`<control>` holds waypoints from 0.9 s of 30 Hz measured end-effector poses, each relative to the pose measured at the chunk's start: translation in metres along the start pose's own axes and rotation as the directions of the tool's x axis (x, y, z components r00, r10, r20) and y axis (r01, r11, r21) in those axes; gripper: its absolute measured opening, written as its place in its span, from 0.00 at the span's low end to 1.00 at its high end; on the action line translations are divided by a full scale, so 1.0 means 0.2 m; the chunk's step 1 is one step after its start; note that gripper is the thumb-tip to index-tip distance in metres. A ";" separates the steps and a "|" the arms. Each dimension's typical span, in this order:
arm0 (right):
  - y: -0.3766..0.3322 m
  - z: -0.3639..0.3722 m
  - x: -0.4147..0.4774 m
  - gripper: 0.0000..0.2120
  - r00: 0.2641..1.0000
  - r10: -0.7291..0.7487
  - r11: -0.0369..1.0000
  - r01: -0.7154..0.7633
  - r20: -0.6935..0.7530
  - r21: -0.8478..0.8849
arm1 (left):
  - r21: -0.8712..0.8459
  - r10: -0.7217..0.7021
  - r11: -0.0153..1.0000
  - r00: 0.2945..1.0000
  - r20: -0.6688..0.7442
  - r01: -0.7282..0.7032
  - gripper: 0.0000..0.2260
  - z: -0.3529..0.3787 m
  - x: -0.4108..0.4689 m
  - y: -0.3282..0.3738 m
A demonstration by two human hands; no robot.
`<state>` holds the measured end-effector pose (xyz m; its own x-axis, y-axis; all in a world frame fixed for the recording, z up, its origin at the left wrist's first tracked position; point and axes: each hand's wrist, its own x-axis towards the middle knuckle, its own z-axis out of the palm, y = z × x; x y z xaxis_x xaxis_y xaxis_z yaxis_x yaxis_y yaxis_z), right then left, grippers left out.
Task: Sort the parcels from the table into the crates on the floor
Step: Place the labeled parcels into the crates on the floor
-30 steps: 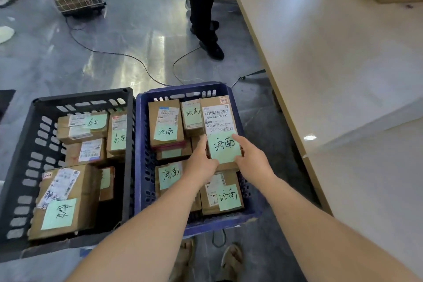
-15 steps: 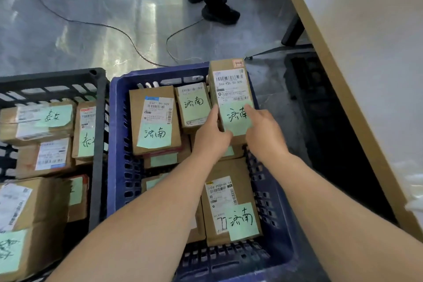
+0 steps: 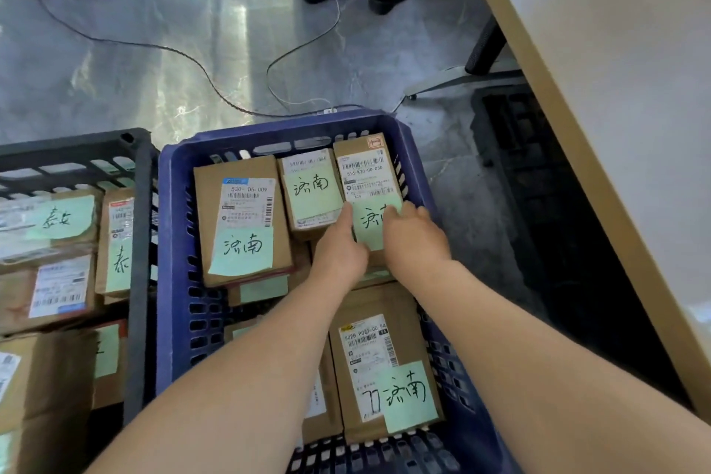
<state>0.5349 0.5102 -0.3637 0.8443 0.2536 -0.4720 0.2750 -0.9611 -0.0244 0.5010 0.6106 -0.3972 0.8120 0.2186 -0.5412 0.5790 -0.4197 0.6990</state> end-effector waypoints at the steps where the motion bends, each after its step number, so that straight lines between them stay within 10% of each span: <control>1: -0.01 0.01 0.01 0.22 1.000 -0.001 0.998 0.000 -0.003 -0.062 | 0.056 0.008 0.998 1.000 -0.006 -0.008 0.33 0.00 0.01 0.00; 12: 0.00 -0.03 -0.31 0.18 0.982 -0.026 1.000 0.026 -0.187 -0.005 | 0.407 0.098 0.905 0.992 0.078 -0.121 0.33 -0.14 -0.27 -0.01; 27: 0.10 -0.19 -1.46 0.28 0.896 0.352 0.934 -0.317 -0.272 0.165 | 0.702 0.487 0.431 0.801 0.348 -0.567 0.33 -0.12 -1.20 0.21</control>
<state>0.3123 0.4203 -0.1936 0.9780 -0.0815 -0.1922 -0.0867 -0.9961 -0.0187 0.3316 0.5627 -0.2266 0.9064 -0.3364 -0.2557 -0.2635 -0.9231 0.2802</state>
